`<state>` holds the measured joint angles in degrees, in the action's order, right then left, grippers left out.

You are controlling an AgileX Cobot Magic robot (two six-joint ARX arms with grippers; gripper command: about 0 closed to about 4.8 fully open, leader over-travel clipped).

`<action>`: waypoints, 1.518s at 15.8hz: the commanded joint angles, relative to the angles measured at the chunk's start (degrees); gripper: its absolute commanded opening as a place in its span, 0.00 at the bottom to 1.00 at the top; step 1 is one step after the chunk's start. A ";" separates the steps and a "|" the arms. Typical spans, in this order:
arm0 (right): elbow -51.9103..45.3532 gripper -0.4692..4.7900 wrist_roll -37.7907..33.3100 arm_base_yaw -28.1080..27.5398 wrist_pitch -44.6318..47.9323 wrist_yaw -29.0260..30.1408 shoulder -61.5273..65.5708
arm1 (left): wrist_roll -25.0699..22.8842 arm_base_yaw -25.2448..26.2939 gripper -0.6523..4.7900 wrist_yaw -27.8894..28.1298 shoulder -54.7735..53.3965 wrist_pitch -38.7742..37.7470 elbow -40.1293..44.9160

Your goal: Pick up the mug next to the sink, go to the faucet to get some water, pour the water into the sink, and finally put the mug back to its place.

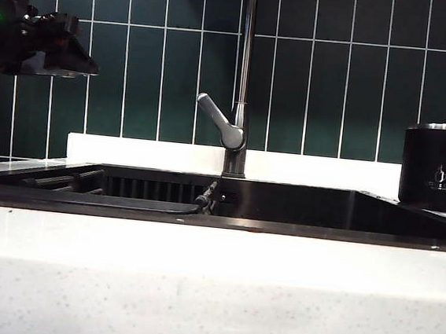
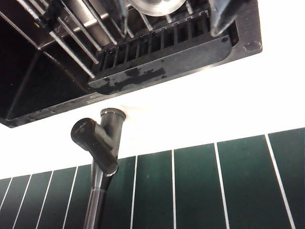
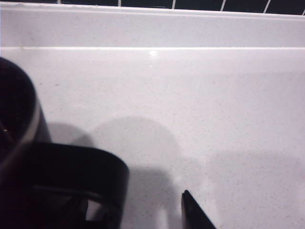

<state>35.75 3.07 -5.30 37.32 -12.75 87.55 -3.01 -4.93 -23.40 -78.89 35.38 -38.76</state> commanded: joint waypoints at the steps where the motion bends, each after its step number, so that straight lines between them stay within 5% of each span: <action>1: 0.28 0.58 0.17 -1.66 4.55 2.75 0.52 | 0.00 -0.09 0.52 -0.76 0.02 0.59 -0.42; 6: 0.28 0.53 0.17 -4.46 6.25 12.26 1.14 | 0.00 -0.09 0.52 -1.40 0.02 0.59 -0.42; 10: 0.98 0.50 0.20 -4.46 7.02 12.92 3.23 | 0.00 -0.09 0.52 -2.38 0.02 0.17 -0.42; 13: 0.96 0.31 0.52 -4.46 7.17 12.72 3.21 | 0.00 -0.09 0.52 -2.40 0.02 -0.59 -0.42; 14: 0.96 0.18 1.27 -4.46 7.28 12.74 3.21 | 0.00 -0.09 0.52 -2.43 0.02 -0.61 -0.42; 24: 1.49 0.11 1.46 -2.10 11.08 17.44 -1.11 | 0.00 -0.09 0.51 -7.52 -0.39 0.26 -1.60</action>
<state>36.60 4.58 -7.79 45.50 3.97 87.94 -2.98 -4.95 -29.80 -79.11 34.63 -39.29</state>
